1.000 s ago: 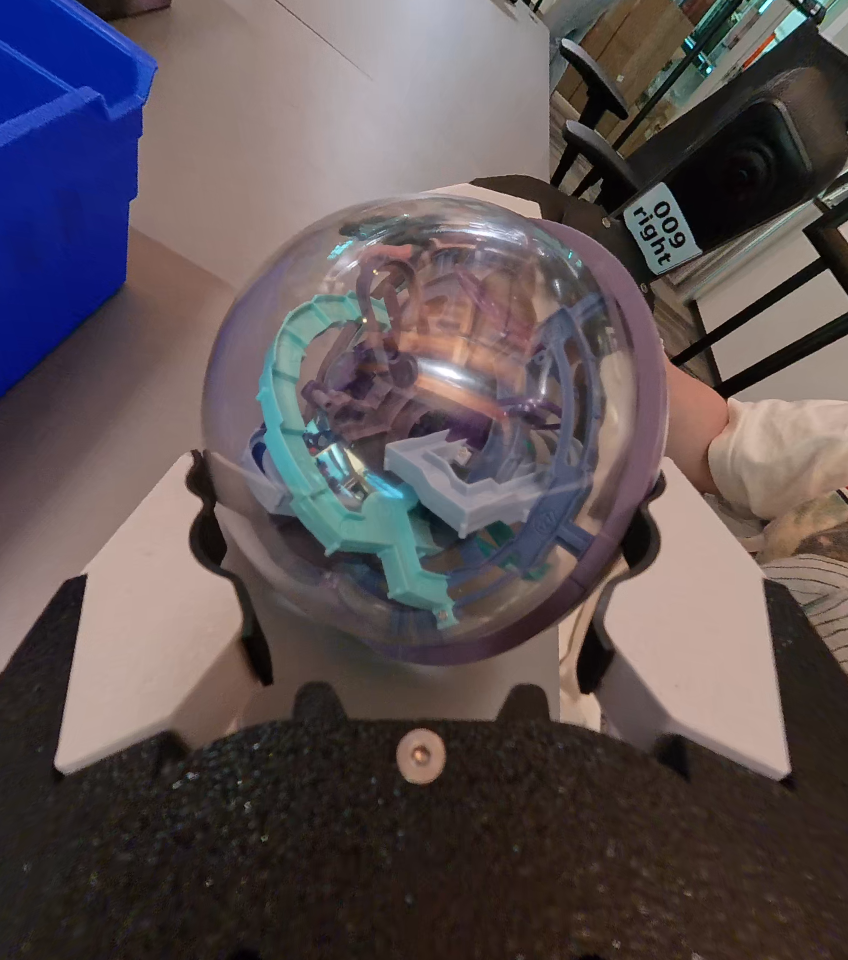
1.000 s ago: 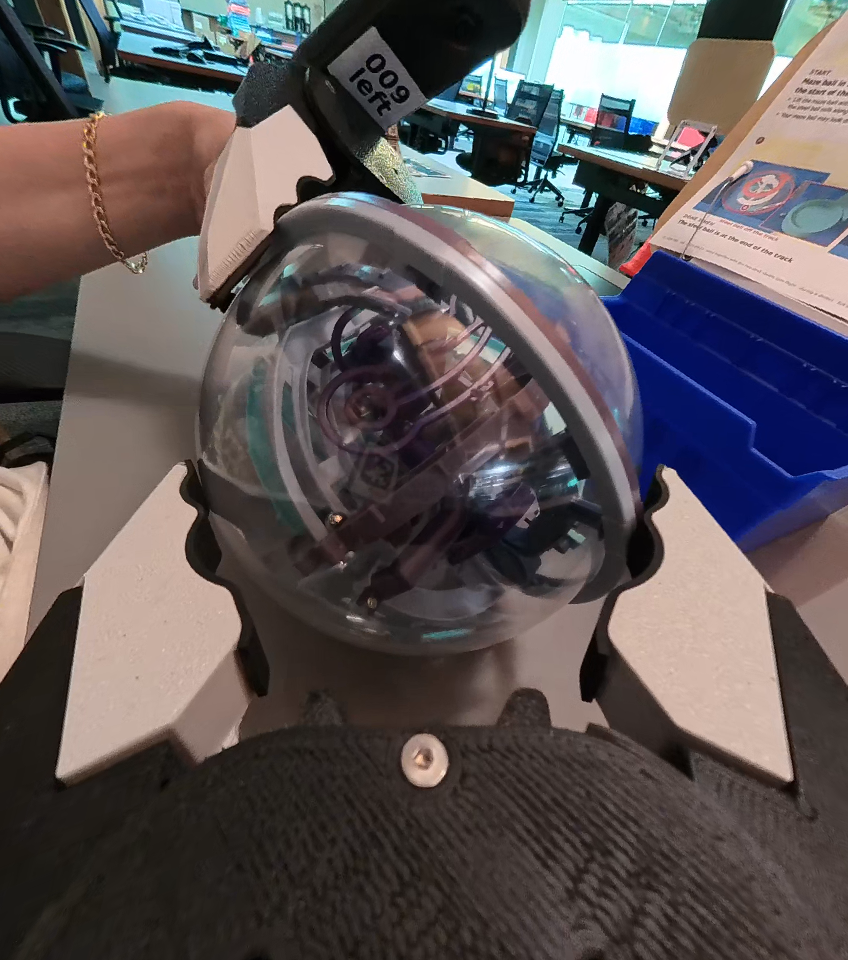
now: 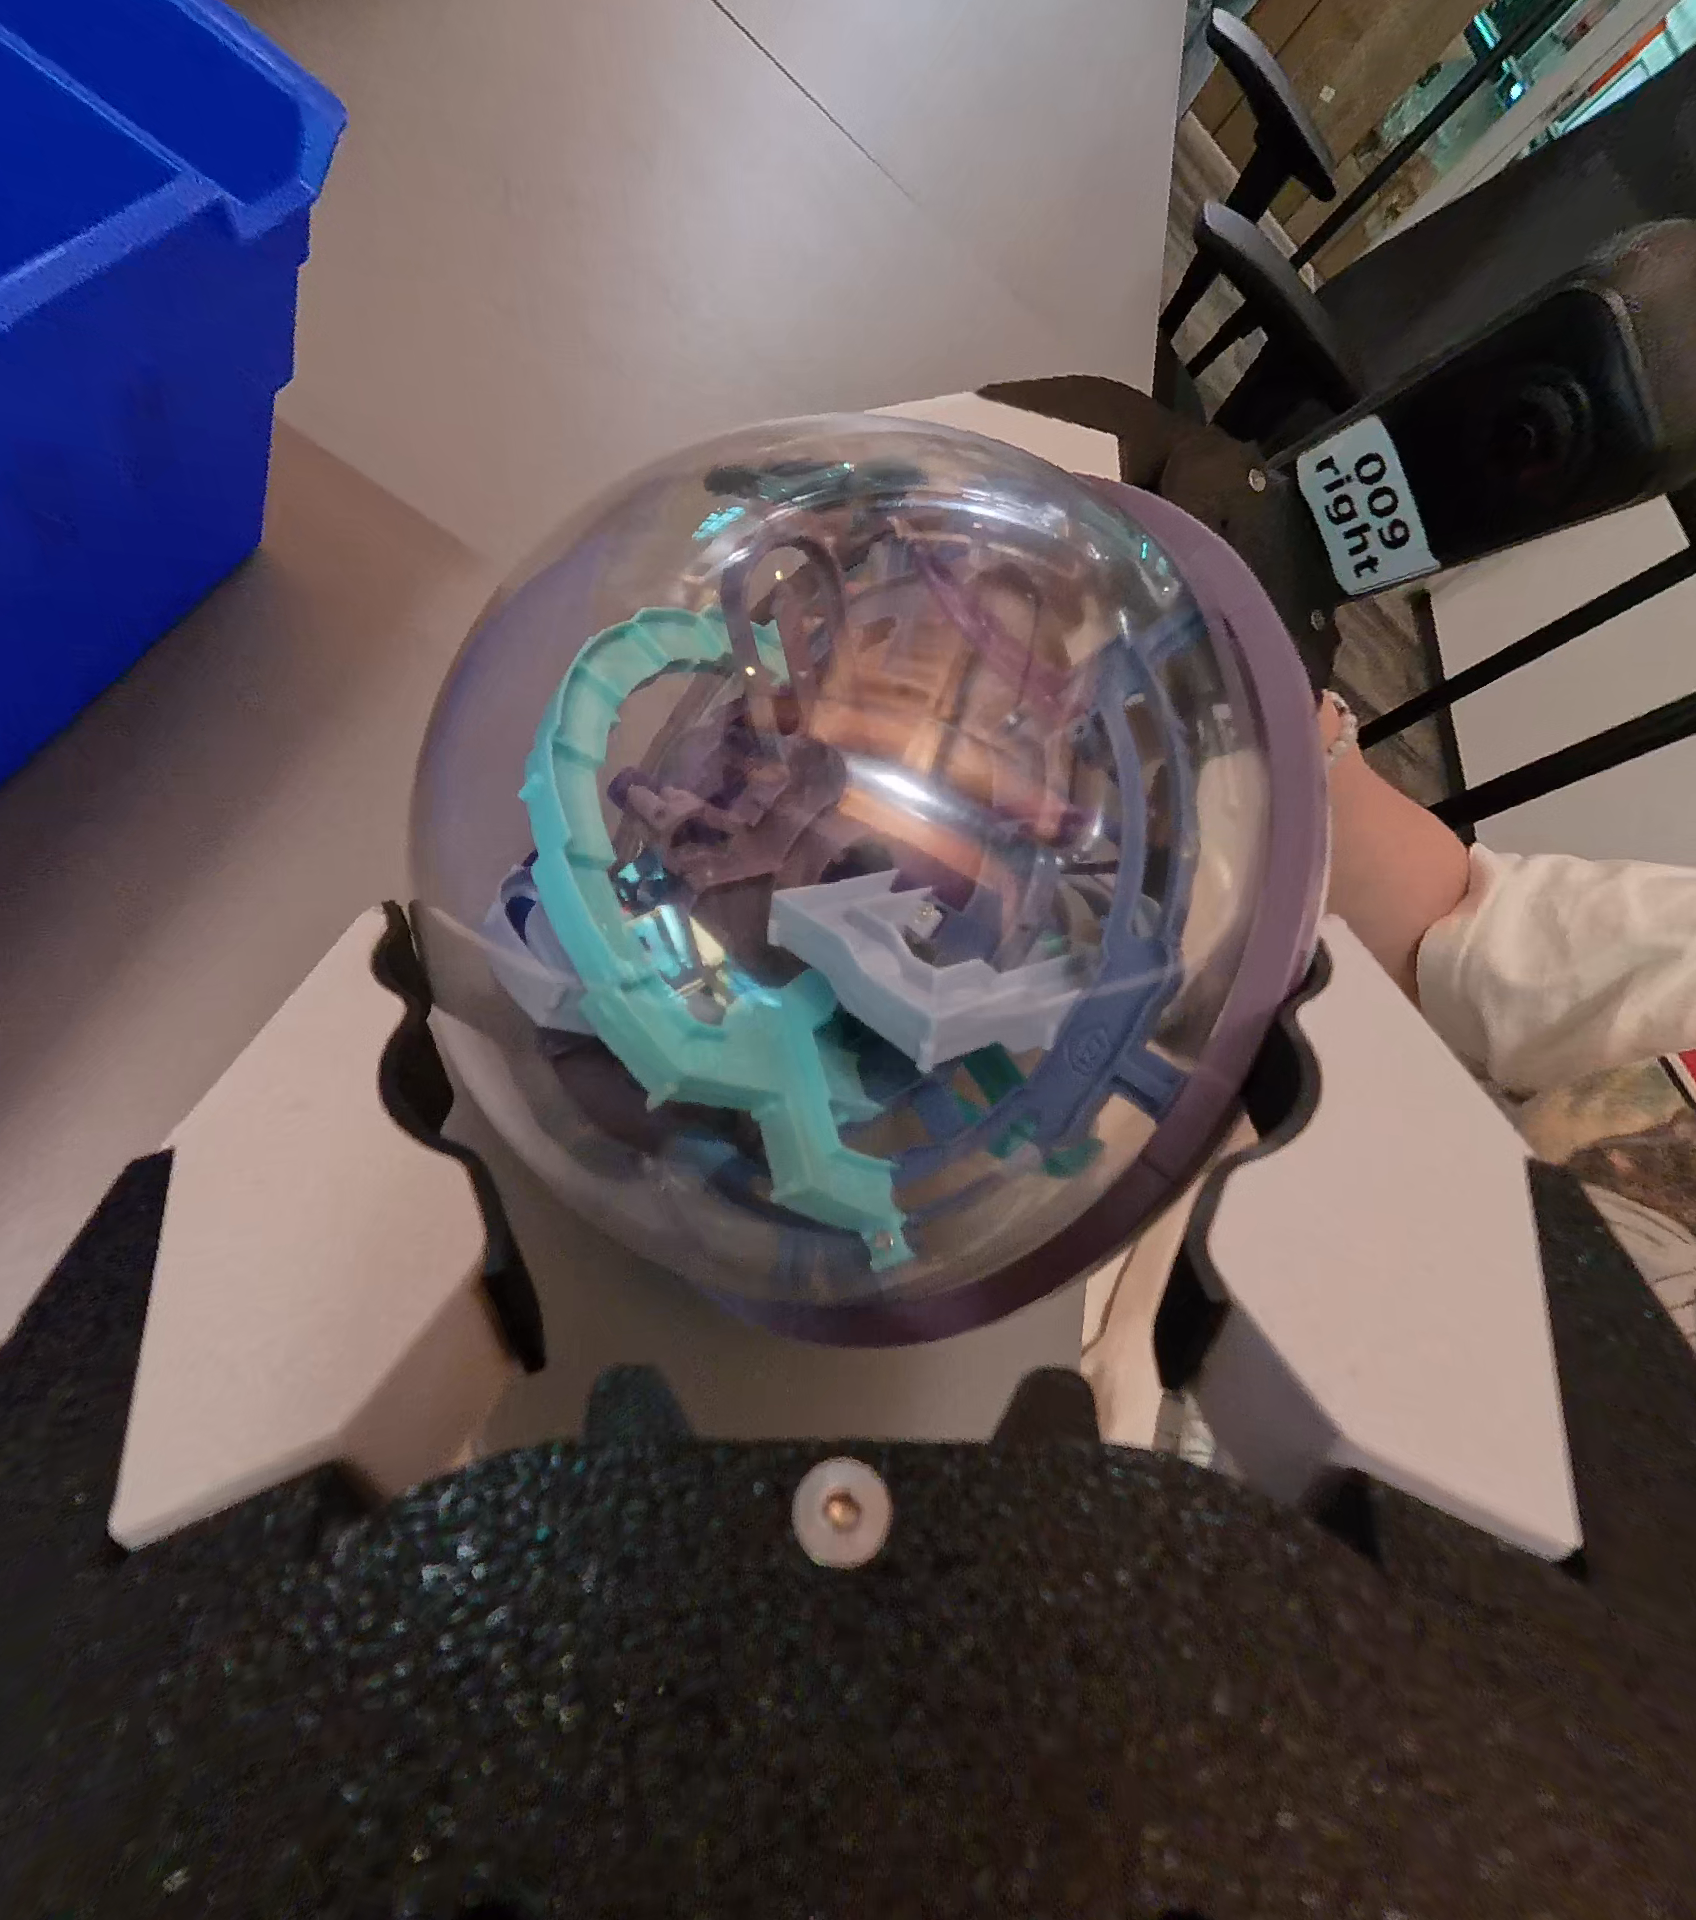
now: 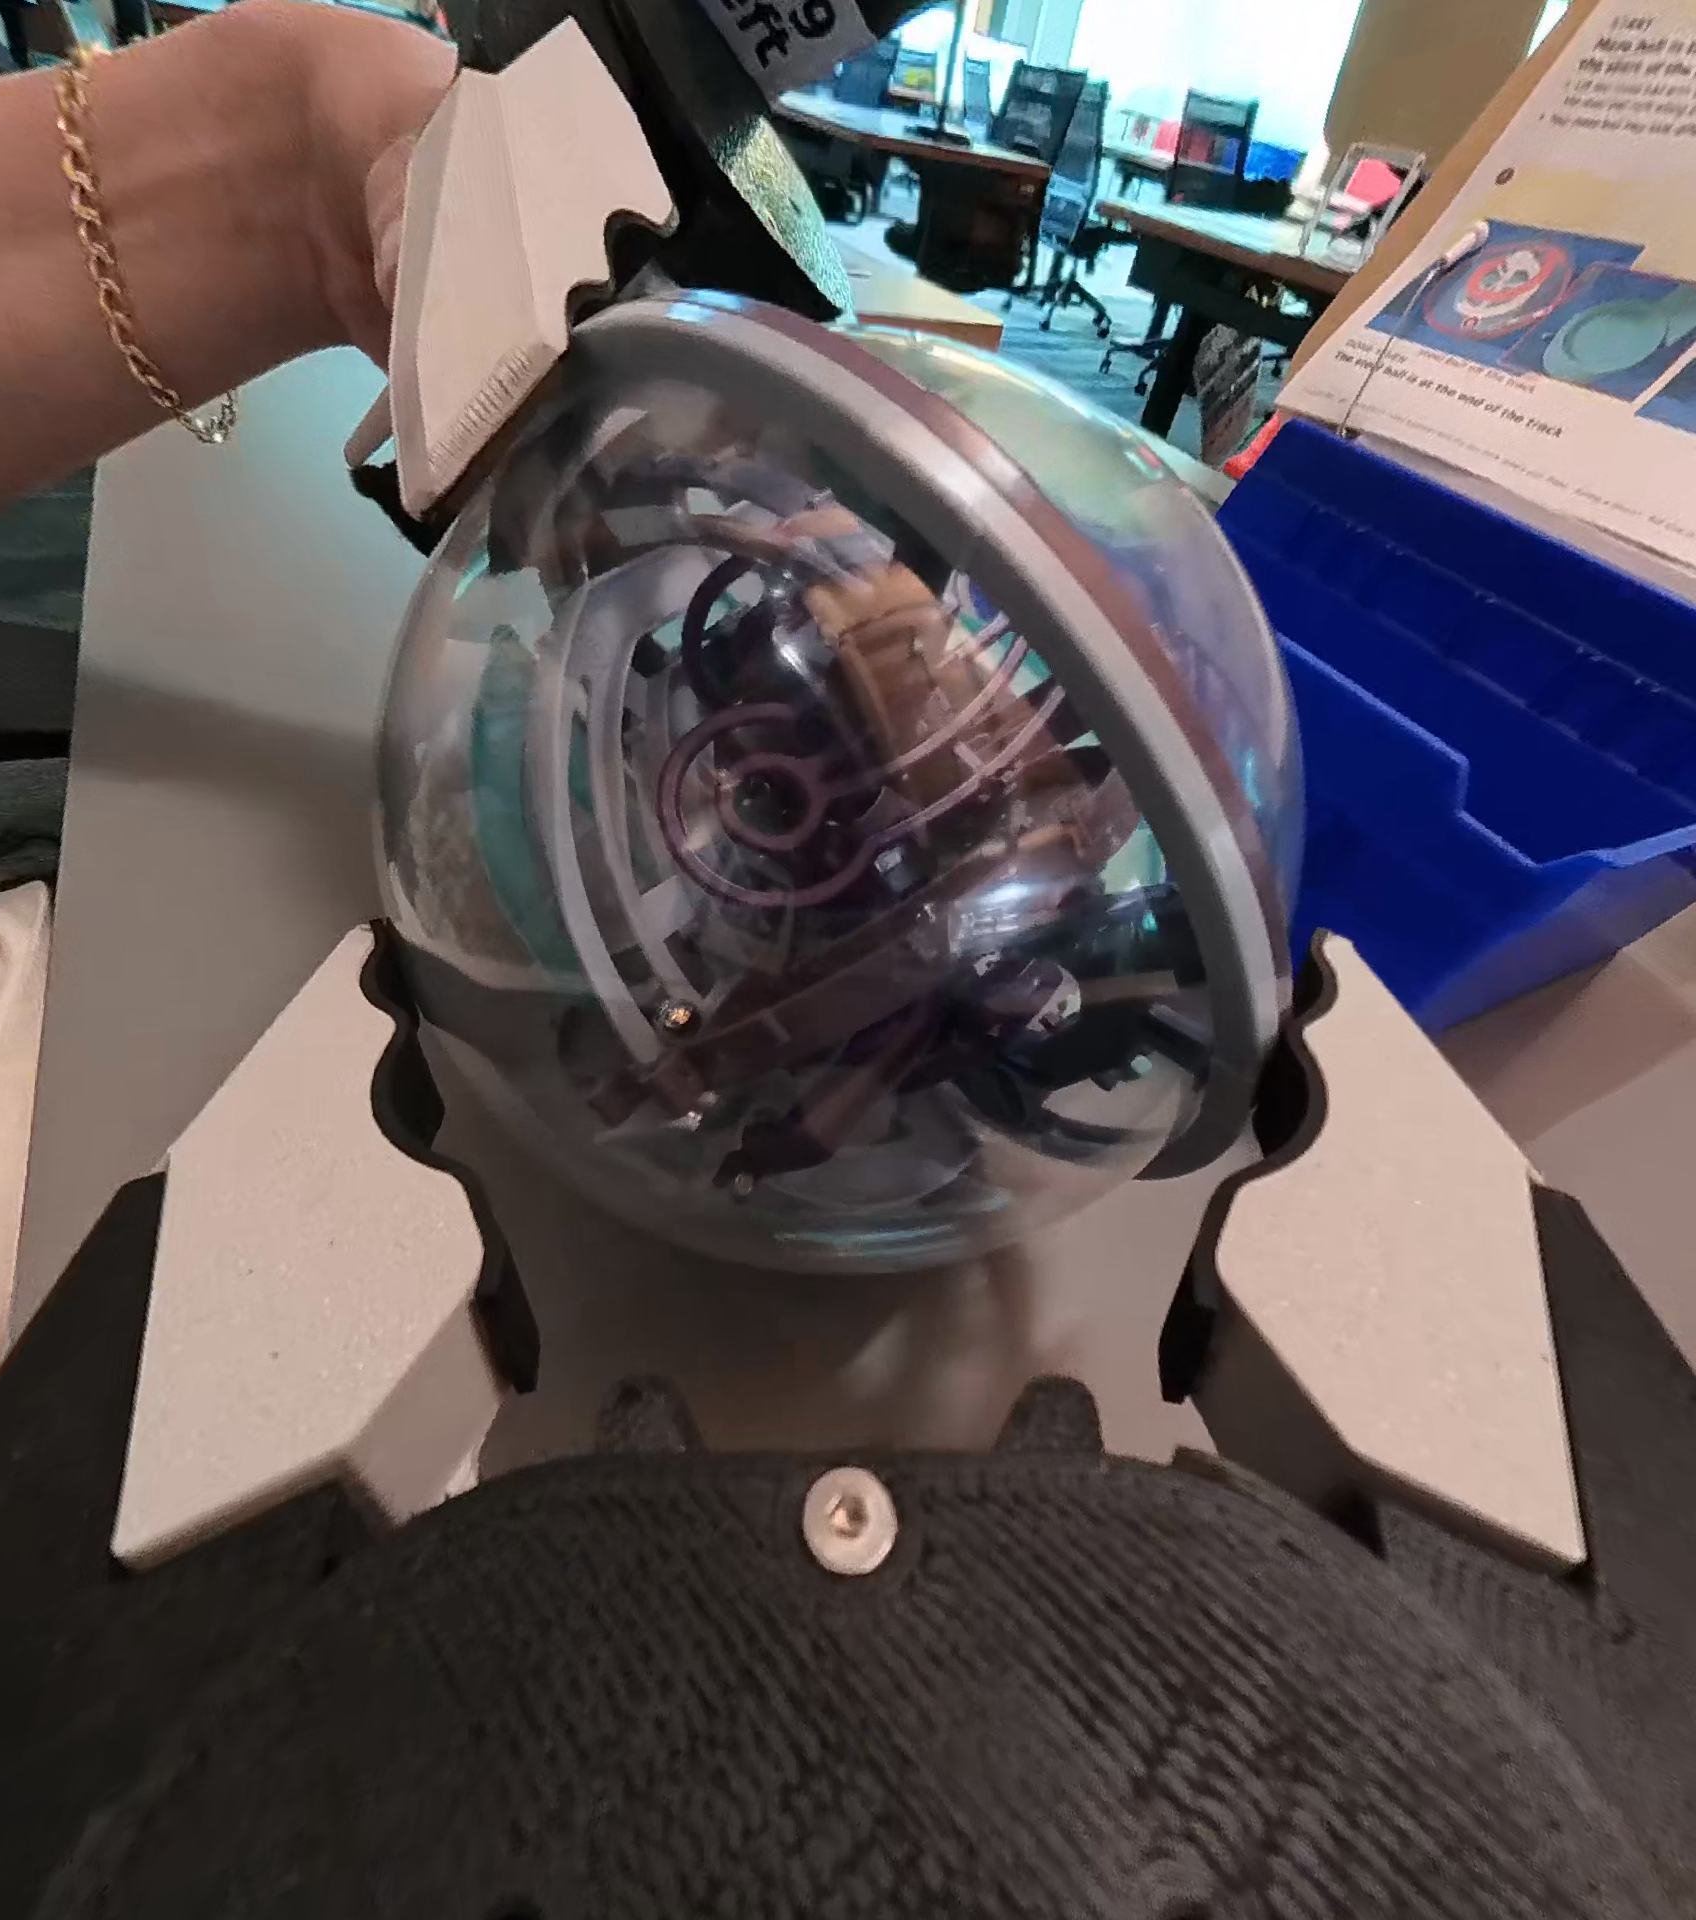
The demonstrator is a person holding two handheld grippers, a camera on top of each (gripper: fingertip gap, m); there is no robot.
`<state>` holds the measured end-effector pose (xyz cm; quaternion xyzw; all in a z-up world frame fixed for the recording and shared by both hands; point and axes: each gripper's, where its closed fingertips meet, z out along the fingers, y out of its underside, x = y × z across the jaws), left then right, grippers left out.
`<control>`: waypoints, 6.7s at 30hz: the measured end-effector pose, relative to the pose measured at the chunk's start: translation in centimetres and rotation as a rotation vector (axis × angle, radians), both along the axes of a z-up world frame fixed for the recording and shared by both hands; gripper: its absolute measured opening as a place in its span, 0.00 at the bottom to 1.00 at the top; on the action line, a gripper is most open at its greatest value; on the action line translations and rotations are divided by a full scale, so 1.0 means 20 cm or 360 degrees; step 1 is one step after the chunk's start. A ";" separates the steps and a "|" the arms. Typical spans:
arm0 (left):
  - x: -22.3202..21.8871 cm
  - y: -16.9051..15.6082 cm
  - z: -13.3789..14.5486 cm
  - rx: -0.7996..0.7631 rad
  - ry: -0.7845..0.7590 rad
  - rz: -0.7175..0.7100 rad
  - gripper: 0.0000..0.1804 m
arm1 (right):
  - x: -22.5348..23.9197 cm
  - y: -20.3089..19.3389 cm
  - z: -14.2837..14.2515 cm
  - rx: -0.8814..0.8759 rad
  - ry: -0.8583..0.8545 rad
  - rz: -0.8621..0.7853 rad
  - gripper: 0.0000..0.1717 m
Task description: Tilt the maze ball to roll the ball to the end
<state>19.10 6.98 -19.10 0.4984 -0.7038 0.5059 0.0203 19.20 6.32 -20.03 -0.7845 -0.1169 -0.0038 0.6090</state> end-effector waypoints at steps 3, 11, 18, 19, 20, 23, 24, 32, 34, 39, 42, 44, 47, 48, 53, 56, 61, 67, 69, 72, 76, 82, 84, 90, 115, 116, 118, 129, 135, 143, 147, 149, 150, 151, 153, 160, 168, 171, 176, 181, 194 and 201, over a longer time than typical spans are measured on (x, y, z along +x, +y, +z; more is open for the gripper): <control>0.03 -0.01 0.01 -0.0015 0.0021 0.0039 0.85 | 0.02 -0.01 -0.02 -0.0076 0.0072 -0.0029 0.91; 0.11 -0.02 0.04 -0.0120 -0.0006 0.0178 0.85 | 0.05 -0.04 -0.04 -0.0172 0.0239 -0.0105 0.91; 0.12 -0.02 0.05 -0.0176 -0.0031 0.0185 0.85 | 0.05 -0.04 -0.04 -0.0178 0.0250 -0.0162 0.91; 0.11 -0.02 0.05 -0.0179 -0.0038 0.0174 0.85 | 0.05 -0.03 -0.04 -0.0185 0.0241 -0.0176 0.91; 0.11 -0.01 0.05 -0.0180 -0.0041 0.0162 0.85 | 0.04 -0.03 -0.04 -0.0189 0.0235 -0.0191 0.91; 0.09 -0.01 0.05 -0.0169 -0.0046 0.0113 0.85 | 0.02 -0.03 -0.04 -0.0169 0.0236 -0.0245 0.91; 0.08 -0.01 0.05 -0.0162 -0.0044 0.0096 0.85 | 0.01 -0.03 -0.04 -0.0165 0.0243 -0.0267 0.91; 0.01 -0.01 0.05 -0.0092 -0.0109 -0.0134 0.85 | -0.06 -0.01 -0.05 -0.0065 0.0187 -0.0500 0.91; -0.01 -0.01 0.04 -0.0061 -0.0141 -0.0194 0.85 | -0.08 -0.01 -0.06 -0.0043 0.0137 -0.0526 0.91; -0.05 0.01 0.04 -0.0067 -0.0146 -0.0283 0.85 | -0.12 -0.04 -0.09 -0.0095 -0.0151 -0.0288 0.91; -0.04 0.01 0.04 -0.0101 -0.0173 -0.0294 0.85 | -0.10 -0.06 -0.10 -0.0105 -0.0235 -0.0250 0.86; -0.04 0.02 0.04 -0.0132 -0.0189 -0.0302 0.85 | -0.10 -0.06 -0.07 -0.0038 -0.0165 -0.0253 0.82; -0.05 0.03 0.05 -0.0153 -0.0214 -0.0340 0.85 | -0.12 -0.07 -0.05 -0.0013 -0.0087 -0.0186 0.80; -0.05 0.03 0.04 -0.0155 -0.0222 -0.0353 0.85 | -0.12 -0.08 -0.05 -0.0030 -0.0102 -0.0163 0.80; -0.06 0.03 0.05 -0.0182 -0.0260 -0.0423 0.85 | -0.10 -0.12 -0.09 -0.0175 -0.0376 -0.0098 0.74; -0.09 0.01 0.05 -0.0221 -0.0267 -0.0506 0.85 | -0.08 -0.12 -0.07 -0.0194 -0.0511 -0.0035 0.69; -0.13 -0.10 0.07 -0.0273 -0.0330 -0.0692 0.85 | -0.17 -0.05 -0.08 -0.0140 -0.0550 0.0100 0.92; -0.12 -0.11 0.08 -0.0288 -0.0349 -0.0667 0.85 | -0.15 -0.06 -0.08 -0.0126 -0.0549 0.0075 0.92; -0.11 -0.11 0.08 -0.0287 -0.0334 -0.0642 0.85 | -0.15 -0.06 -0.08 -0.0143 -0.0542 0.0058 0.92; -0.08 -0.09 0.07 -0.0277 -0.0284 -0.0524 0.87 | -0.14 -0.06 -0.08 -0.0155 -0.0493 0.0014 0.92; -0.02 -0.02 0.10 -0.0243 -0.0337 -0.0298 0.87 | -0.12 -0.05 -0.07 -0.0124 -0.0385 -0.0032 0.91; -0.07 0.02 0.11 -0.0268 -0.0337 -0.0252 0.79 | -0.15 -0.04 -0.03 -0.0046 -0.0313 0.0003 0.89; -0.11 0.01 0.11 -0.0309 -0.0356 -0.0307 0.75 | -0.17 -0.04 -0.02 -0.0019 -0.0322 0.0022 0.88; -0.13 0.02 0.10 -0.0363 -0.0409 -0.0333 0.75 | -0.20 -0.04 -0.01 0.0035 -0.0303 0.0037 0.87; 0.03 -0.04 0.12 -0.0316 -0.0075 -0.0165 0.75 | -0.07 -0.07 -0.06 -0.0005 -0.0131 -0.0067 0.91; 0.03 -0.04 0.12 -0.0316 -0.0074 -0.0163 0.75 | -0.07 -0.08 -0.06 -0.0008 -0.0136 -0.0068 0.91; 0.03 -0.04 0.12 -0.0309 -0.0063 -0.0153 0.75 | -0.07 -0.08 -0.07 -0.0019 -0.0136 -0.0068 0.91; 0.05 -0.05 0.12 -0.0320 -0.0033 -0.0109 0.75 | -0.06 -0.08 -0.08 -0.0049 -0.0120 -0.0103 0.91; 0.05 -0.06 0.12 -0.0275 -0.0015 -0.0102 0.75 | -0.06 -0.09 -0.10 -0.0079 -0.0145 -0.0112 0.91; 0.06 -0.09 0.13 -0.0228 -0.0026 -0.0093 0.75 | 0.00 -0.13 -0.21 -0.0312 -0.0415 -0.0173 0.89; 0.06 -0.11 0.13 -0.0158 -0.0028 -0.0098 0.75 | 0.02 -0.15 -0.22 -0.0324 -0.0450 -0.0195 0.85; 0.06 -0.12 0.13 -0.0119 -0.0036 -0.0101 0.75 | 0.02 -0.16 -0.22 -0.0329 -0.0435 -0.0162 0.84; 0.05 -0.13 0.13 -0.0097 -0.0039 -0.0105 0.75 | 0.01 -0.17 -0.21 -0.0332 -0.0430 -0.0146 0.83; 0.05 -0.14 0.13 -0.0075 -0.0044 -0.0114 0.75 | 0.01 -0.18 -0.21 -0.0334 -0.0423 -0.0127 0.83; 0.04 -0.15 0.13 -0.0031 -0.0060 -0.0139 0.75 | 0.00 -0.20 -0.19 -0.0322 -0.0415 -0.0086 0.83; 0.05 -0.21 0.13 0.0073 -0.0086 -0.0185 0.75 | -0.09 -0.18 0.01 -0.0022 -0.0269 0.0006 0.92; 0.06 -0.23 0.13 0.0120 -0.0062 -0.0179 0.75 | -0.08 -0.20 0.00 0.0002 -0.0260 0.0020 0.91; 0.06 -0.25 0.13 0.0160 -0.0066 -0.0191 0.75 | -0.07 -0.22 -0.03 -0.0078 -0.0356 0.0018 0.91; 0.06 -0.28 0.14 0.0231 -0.0075 -0.0212 0.74 | -0.06 -0.24 -0.04 -0.0161 -0.0445 0.0004 0.92; 0.06 -0.31 0.14 0.0285 -0.0087 -0.0232 0.74 | -0.06 -0.28 -0.03 -0.0188 -0.0557 0.0035 0.91; 0.06 -0.38 0.14 0.0318 -0.0187 -0.0366 0.75 | -0.11 -0.26 0.04 -0.0042 -0.0579 0.0060 0.92; 0.09 -0.34 0.11 0.0379 -0.0224 -0.0194 0.87 | -0.11 -0.23 0.03 -0.0059 -0.0603 0.0003 0.92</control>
